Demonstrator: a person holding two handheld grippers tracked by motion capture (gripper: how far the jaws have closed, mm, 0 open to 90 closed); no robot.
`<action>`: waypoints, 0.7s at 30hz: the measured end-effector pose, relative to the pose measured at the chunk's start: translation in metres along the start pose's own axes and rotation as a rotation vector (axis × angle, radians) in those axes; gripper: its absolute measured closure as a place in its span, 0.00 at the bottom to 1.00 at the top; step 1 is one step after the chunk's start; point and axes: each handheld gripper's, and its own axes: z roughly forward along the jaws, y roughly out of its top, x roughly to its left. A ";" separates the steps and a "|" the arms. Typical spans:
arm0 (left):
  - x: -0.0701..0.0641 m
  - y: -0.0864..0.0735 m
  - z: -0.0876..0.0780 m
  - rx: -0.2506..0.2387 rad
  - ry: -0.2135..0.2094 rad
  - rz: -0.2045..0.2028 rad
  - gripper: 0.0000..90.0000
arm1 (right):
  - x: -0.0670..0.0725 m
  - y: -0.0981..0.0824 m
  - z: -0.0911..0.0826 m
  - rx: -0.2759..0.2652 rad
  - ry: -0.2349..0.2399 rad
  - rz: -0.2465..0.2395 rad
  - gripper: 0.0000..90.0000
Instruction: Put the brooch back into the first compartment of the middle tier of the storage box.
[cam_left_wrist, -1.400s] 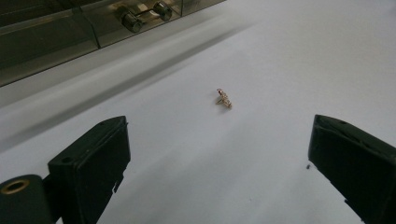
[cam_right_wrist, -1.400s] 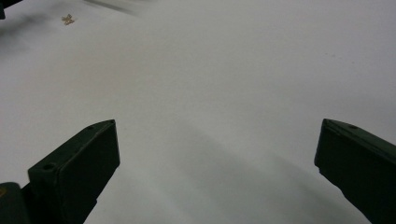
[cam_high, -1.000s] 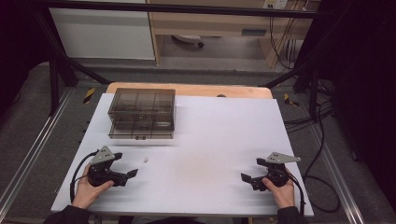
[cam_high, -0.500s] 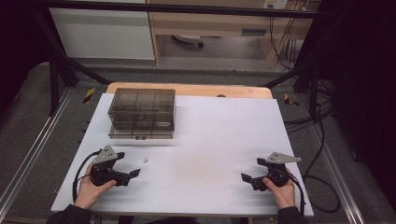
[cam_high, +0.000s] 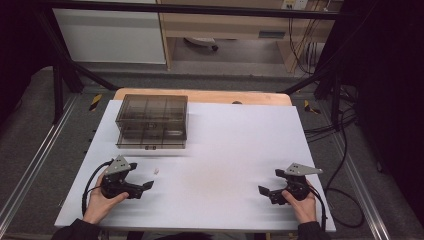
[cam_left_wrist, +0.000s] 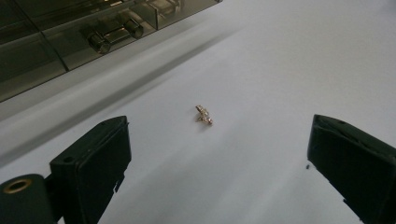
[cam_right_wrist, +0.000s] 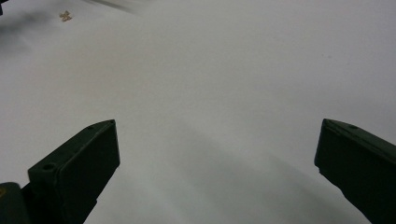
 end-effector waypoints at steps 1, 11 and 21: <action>-0.001 0.001 0.001 0.005 0.000 0.004 0.06 | 0.000 0.000 0.000 0.000 0.000 -0.001 0.01; -0.006 0.004 0.004 0.011 0.003 0.008 0.06 | 0.000 0.000 0.000 0.001 -0.002 -0.004 0.01; -0.010 0.010 0.005 0.023 0.010 0.009 0.06 | 0.001 0.000 0.000 0.001 -0.001 -0.007 0.01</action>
